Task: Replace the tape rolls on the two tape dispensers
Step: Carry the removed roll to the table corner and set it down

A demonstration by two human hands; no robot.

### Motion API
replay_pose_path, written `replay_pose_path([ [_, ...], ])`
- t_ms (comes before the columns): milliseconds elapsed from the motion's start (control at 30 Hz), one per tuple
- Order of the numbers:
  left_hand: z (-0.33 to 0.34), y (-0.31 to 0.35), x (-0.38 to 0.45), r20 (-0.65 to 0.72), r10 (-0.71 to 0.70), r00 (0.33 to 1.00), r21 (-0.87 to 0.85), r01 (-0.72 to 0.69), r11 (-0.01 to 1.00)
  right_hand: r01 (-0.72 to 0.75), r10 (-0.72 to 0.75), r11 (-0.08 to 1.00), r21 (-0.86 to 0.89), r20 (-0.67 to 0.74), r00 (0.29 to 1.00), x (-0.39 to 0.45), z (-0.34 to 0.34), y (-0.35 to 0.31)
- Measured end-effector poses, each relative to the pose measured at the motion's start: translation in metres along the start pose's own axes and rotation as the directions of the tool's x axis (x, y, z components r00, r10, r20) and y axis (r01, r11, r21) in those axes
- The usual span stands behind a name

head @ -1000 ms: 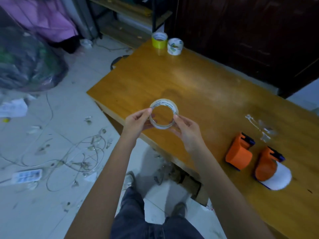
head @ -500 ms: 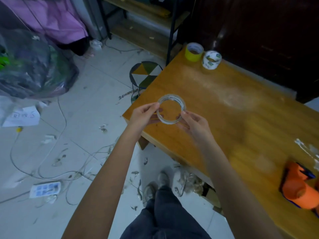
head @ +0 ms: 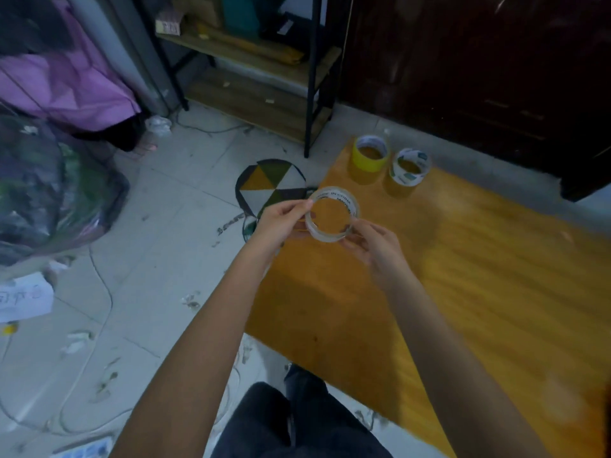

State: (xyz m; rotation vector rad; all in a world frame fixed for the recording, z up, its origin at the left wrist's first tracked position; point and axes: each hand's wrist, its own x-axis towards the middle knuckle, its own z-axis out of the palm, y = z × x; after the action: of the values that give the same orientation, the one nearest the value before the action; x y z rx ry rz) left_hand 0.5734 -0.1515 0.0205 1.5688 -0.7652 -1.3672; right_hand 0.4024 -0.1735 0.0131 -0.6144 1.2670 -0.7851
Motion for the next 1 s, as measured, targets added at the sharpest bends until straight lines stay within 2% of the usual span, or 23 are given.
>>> replay_pose_path([
  [133, -0.002, 0.016, 0.043, 0.039, -0.070, 0.997, 0.020, 0.069, 0.997, 0.016, -0.017, 0.999, -0.029, -0.038, 0.999, 0.029, 0.009, -0.009],
  [267, 0.007, 0.015, 0.087, 0.072, -0.125, 0.989, 0.045, 0.122, 0.991, 0.017, -0.029, 0.998, -0.061, -0.196, 0.980, 0.058, 0.016, -0.013],
  [533, 0.027, 0.009, 0.148, 0.143, -0.249, 0.958, 0.065, 0.242, 0.968, 0.012, -0.062, 0.995, -0.103, -0.499, 0.864, 0.101, 0.033, -0.022],
  [633, 0.029, 0.007, 0.164, 0.194, -0.230, 0.954, 0.091, 0.216, 0.972, -0.042, -0.057, 0.985, -0.165, -0.555, 0.830, 0.117, 0.034, -0.022],
  [733, 0.032, 0.002, 0.172, 0.238, -0.177, 0.955, 0.158, 0.141, 0.977, -0.087, -0.056, 0.970, -0.225, -0.563, 0.825, 0.128, 0.033, -0.018],
  [867, 0.036, -0.004, 0.184, 0.211, -0.134, 0.968, 0.321, 0.061, 0.945, -0.150, -0.039, 0.947, -0.284, -0.565, 0.824, 0.139, 0.033, -0.017],
  [933, 0.039, -0.005, 0.189, 0.211, -0.104, 0.972, 0.377, 0.018, 0.926, -0.192, -0.053, 0.905, -0.379, -0.550, 0.834, 0.143, 0.032, -0.022],
  [1000, 0.040, -0.003, 0.193, 0.207, -0.066, 0.976, 0.415, -0.026, 0.909, -0.188, -0.180, 0.783, -0.593, -0.505, 0.844, 0.146, 0.029, -0.031],
])
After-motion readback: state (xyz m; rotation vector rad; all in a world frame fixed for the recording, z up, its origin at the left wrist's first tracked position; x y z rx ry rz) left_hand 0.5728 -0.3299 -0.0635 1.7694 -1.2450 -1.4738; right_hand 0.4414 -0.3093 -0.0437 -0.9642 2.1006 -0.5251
